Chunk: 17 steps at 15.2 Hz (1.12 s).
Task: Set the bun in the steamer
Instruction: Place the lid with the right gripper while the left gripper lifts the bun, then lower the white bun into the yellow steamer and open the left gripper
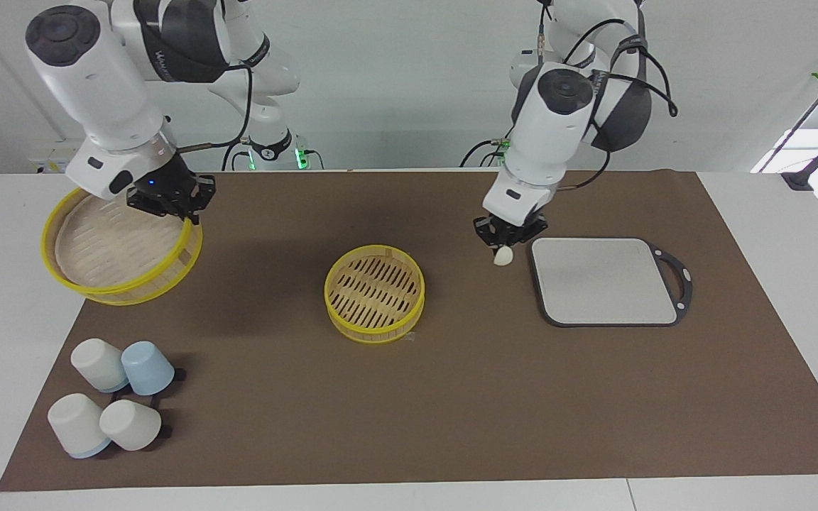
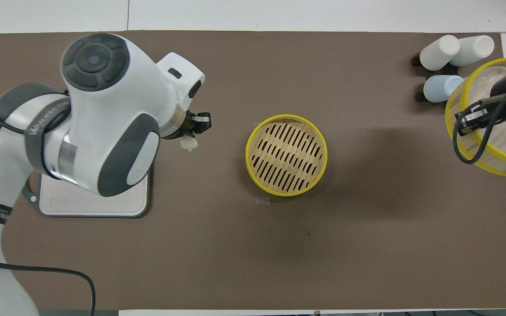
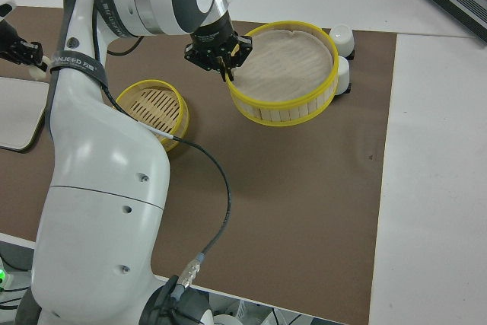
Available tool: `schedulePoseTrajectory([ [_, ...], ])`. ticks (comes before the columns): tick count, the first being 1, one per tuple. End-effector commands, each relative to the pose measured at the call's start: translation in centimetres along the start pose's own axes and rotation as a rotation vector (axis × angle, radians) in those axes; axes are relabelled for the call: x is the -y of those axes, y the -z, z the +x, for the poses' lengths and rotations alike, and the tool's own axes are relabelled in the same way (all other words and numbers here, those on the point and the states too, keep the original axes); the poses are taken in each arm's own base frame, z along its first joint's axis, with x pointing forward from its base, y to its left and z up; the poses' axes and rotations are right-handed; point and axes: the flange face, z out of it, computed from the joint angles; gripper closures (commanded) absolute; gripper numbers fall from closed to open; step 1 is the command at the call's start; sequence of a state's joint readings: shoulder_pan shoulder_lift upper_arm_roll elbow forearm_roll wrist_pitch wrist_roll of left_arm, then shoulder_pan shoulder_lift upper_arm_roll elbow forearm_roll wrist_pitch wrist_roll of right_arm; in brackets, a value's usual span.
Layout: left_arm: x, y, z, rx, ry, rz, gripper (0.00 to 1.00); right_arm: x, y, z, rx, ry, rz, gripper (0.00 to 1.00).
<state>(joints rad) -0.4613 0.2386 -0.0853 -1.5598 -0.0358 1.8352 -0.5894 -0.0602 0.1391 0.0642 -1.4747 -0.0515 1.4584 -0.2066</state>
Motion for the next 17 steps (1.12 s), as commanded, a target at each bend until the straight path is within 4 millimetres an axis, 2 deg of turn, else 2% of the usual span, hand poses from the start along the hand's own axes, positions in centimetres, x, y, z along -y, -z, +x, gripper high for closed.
schedulePoseTrajectory([
  [1, -6.9, -2.2, -1.8, -0.034, 0.04, -0.044, 0.9, -0.8, -2.2, -2.0, 0.001, 0.027, 0.012, 0.96],
  [2, -8.9, -3.0, -2.9, -0.048, 0.031, -0.057, 0.9, -1.1, -2.9, -2.2, -0.002, 0.029, 0.012, 0.96],
  [4, -12.4, -6.9, -4.2, -0.041, 0.038, -0.042, 0.9, -1.5, -4.7, -2.9, -0.018, 0.02, 0.005, 0.96],
  [5, -14.8, -8.9, -5.0, -0.076, 0.025, -0.027, 0.9, -1.4, -5.6, -3.3, -0.024, 0.021, 0.002, 0.96],
  [7, -16.5, -12.0, -5.5, -0.119, 0.017, -0.022, 0.89, -1.4, -7.2, -4.1, -0.029, 0.017, -0.001, 0.96],
  [10, -17.4, -16.2, -5.7, -0.133, 0.014, -0.023, 0.89, -1.8, -7.6, -4.2, -0.029, 0.009, 0.0, 0.96],
  [14, -16.8, -17.6, -5.2, -0.178, 0.011, -0.027, 0.85, -1.7, -7.7, -4.3, -0.027, 0.009, 0.001, 0.96],
  [15, -16.8, -17.7, -5.3, -0.177, 0.011, -0.024, 0.8, -1.8, -7.7, -4.2, -0.026, 0.008, 0.001, 0.96],
  [16, -16.8, -17.9, -5.5, -0.175, 0.016, -0.021, 0.67, -1.8, -7.7, -4.2, -0.026, 0.008, 0.001, 0.96],
  [17, -16.7, -18.0, -5.7, -0.175, 0.023, -0.015, 0.47, -1.8, -7.7, -4.3, -0.027, 0.008, 0.001, 0.96],
])
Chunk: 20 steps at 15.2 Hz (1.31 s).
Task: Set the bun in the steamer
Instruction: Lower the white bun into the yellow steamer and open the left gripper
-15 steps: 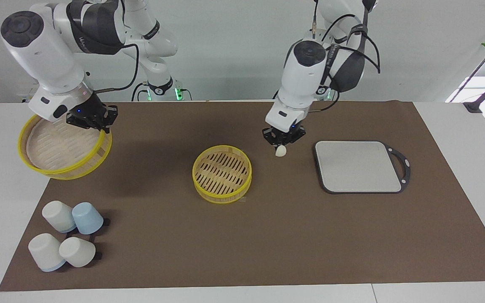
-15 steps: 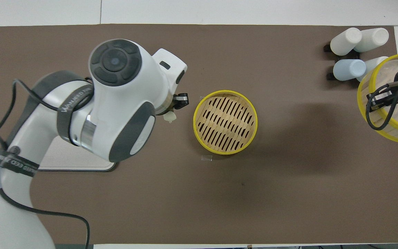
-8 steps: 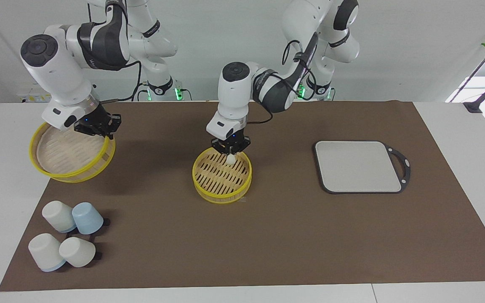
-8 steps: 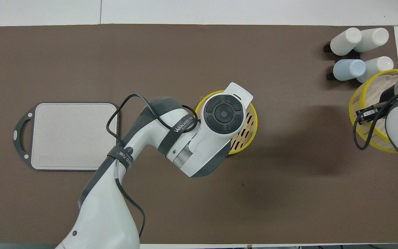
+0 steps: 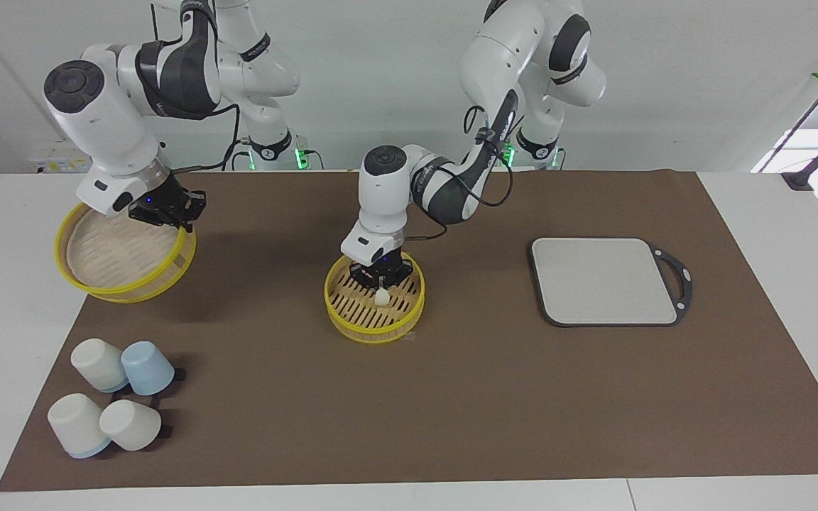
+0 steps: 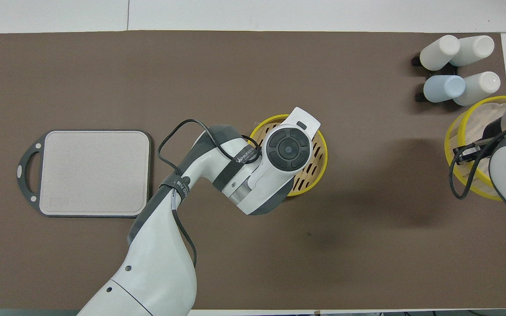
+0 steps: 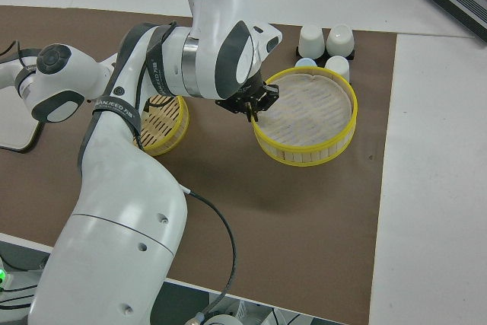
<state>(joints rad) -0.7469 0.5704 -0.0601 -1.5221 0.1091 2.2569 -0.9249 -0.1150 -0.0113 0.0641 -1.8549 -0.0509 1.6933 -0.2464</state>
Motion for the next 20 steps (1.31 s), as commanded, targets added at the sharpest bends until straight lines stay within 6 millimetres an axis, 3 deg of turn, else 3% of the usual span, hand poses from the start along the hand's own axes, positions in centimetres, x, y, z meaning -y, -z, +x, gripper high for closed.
schedulePoseTrajectory([
  [1, 0.1, -0.1, -0.4, -0.032, 0.024, 0.021, 0.19, -0.2, 0.4, -0.8, -0.024, 0.012, 0.002, 0.96],
  [2, 0.1, 0.1, -0.4, -0.032, 0.036, 0.025, 0.0, -0.2, 0.4, -0.9, -0.025, 0.011, 0.002, 0.96],
  [5, 0.1, 0.4, -0.7, -0.021, 0.037, 0.041, 0.0, -0.4, 0.4, -0.9, -0.025, 0.01, 0.002, 0.96],
  [8, 0.7, 2.6, -0.2, -0.021, 0.046, 0.051, 0.0, -0.6, 0.4, -0.9, -0.025, 0.019, 0.003, 0.96],
  [15, 0.8, 2.6, -0.4, -0.021, 0.045, 0.05, 0.0, -0.7, 0.5, -0.9, -0.027, 0.016, 0.003, 0.95],
  [16, 0.9, 2.6, -0.4, -0.018, 0.046, 0.053, 0.0, -0.2, 0.9, -0.6, -0.033, 0.014, 0.0, 0.95],
  [18, 1.6, 4.6, 0.3, -0.024, 0.05, 0.053, 0.0, 1.2, 1.8, 0.1, -0.052, 0.009, -0.008, 0.95],
  [20, 3.7, 7.3, 1.9, -0.026, 0.082, 0.065, 0.0, 4.6, 2.6, 1.2, -0.066, -0.002, -0.016, 0.95],
])
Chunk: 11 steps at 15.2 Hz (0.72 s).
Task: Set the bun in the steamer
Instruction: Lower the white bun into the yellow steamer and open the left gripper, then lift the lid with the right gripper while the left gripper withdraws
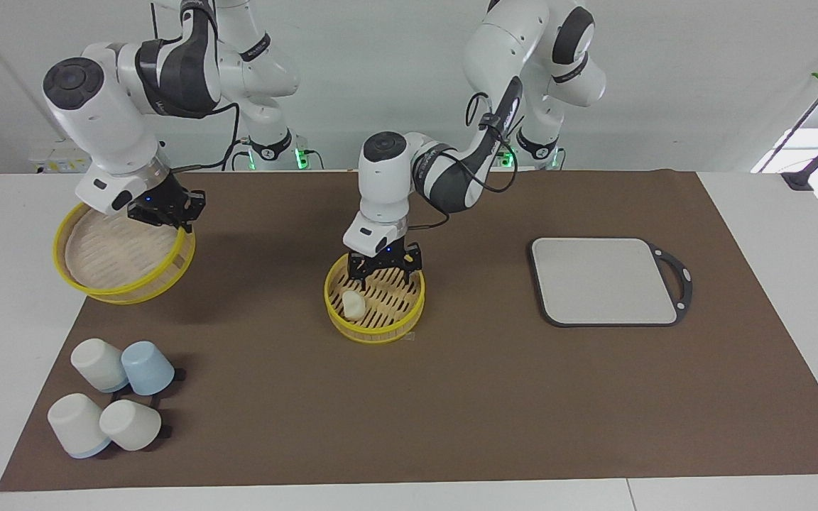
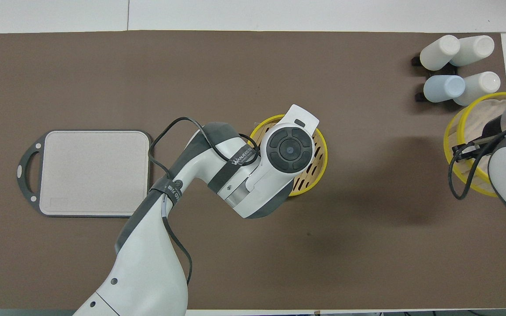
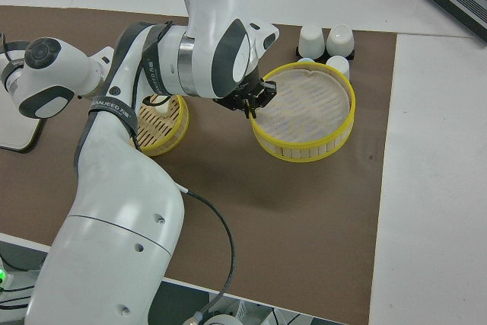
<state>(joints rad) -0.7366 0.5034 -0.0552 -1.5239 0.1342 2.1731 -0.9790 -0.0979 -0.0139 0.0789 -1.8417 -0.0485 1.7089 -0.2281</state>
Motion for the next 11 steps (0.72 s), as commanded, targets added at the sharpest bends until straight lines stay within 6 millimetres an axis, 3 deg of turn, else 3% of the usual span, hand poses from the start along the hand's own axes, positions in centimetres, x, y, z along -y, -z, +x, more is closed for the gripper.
schedulePoseTrajectory([
  [1, 3.6, 5.1, 2.0, -0.012, 0.036, 0.033, 0.0, 3.7, 1.9, 1.1, -0.044, -0.026, -0.009, 0.95],
  [4, 9.0, 10.4, 5.1, 0.027, 0.035, 0.076, 0.0, 7.6, 3.9, 3.0, -0.09, 0.003, -0.01, 0.95],
  [5, 11.1, 11.9, 6.2, 0.048, 0.022, 0.074, 0.0, 9.9, 4.8, 4.0, -0.1, 0.012, -0.01, 0.95],
  [8, 19.5, 16.3, 10.3, 0.088, -0.016, 0.07, 0.0, 16.1, 6.4, 8.4, -0.117, -0.064, 0.027, 0.96],
  [9, 22.2, 17.6, 11.3, 0.097, -0.036, 0.066, 0.0, 18.1, 6.2, 9.3, -0.118, -0.086, 0.042, 0.96],
  [11, 27.4, 19.6, 13.0, 0.11, -0.055, 0.075, 0.0, 24.6, 4.8, 10.3, -0.116, -0.106, 0.037, 0.96],
])
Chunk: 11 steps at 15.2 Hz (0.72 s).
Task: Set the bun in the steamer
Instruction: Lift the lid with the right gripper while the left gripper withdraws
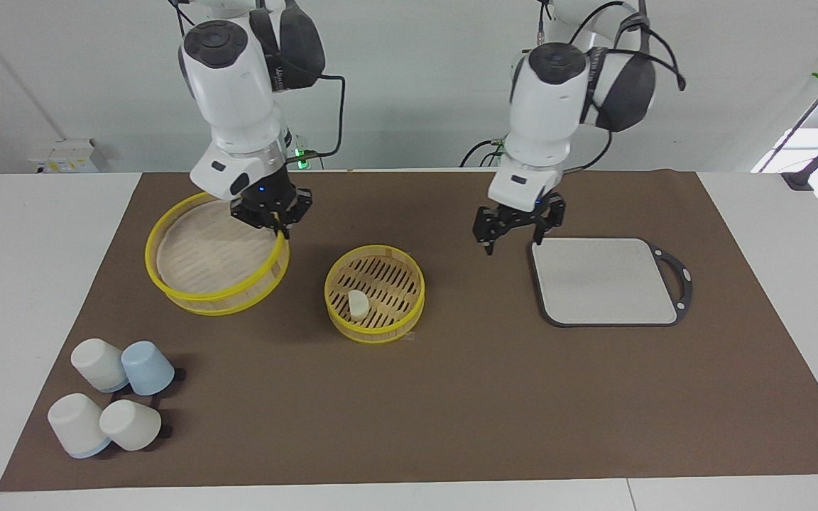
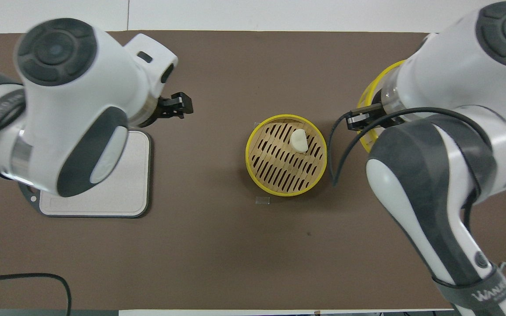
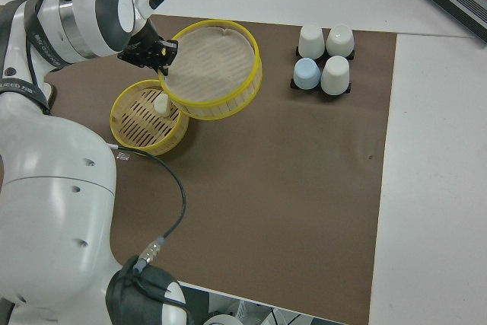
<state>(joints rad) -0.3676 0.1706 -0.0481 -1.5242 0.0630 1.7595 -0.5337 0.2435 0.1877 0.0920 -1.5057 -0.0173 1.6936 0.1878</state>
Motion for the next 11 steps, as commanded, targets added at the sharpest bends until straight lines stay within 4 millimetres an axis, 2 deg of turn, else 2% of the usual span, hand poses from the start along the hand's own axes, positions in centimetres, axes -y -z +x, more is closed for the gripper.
schedulePoseTrajectory([
  [1, 7.2, 1.9, 0.8, 0.041, -0.052, 0.002, 0.0, 8.2, -2.7, 1.8, 0.011, -0.045, -0.001, 0.96],
  [2, 9.6, 2.4, 1.2, 0.05, -0.073, -0.002, 0.0, 10.5, -3.8, 1.9, -0.005, -0.053, -0.01, 0.96],
  [3, 12.5, 3.1, 1.6, 0.058, -0.099, -0.011, 0.0, 12.0, -4.8, 2.1, -0.022, -0.071, -0.008, 0.96],
  [5, 16.4, 3.7, 1.9, 0.077, -0.141, -0.016, 0.0, 14.6, -6.5, 1.9, -0.02, -0.096, -0.013, 0.96],
  [7, 19.0, 3.8, 1.5, 0.086, -0.183, -0.015, 0.0, 19.8, -9.8, 1.5, -0.037, -0.089, -0.056, 0.96],
  [8, 19.9, 3.7, 1.3, 0.087, -0.194, -0.016, 0.0, 20.7, -10.9, 1.7, -0.053, -0.094, -0.078, 0.96],
  [11, 20.7, 3.4, 0.4, 0.089, -0.185, -0.017, 0.0, 21.0, -11.5, 2.2, -0.084, -0.103, -0.04, 0.95],
])
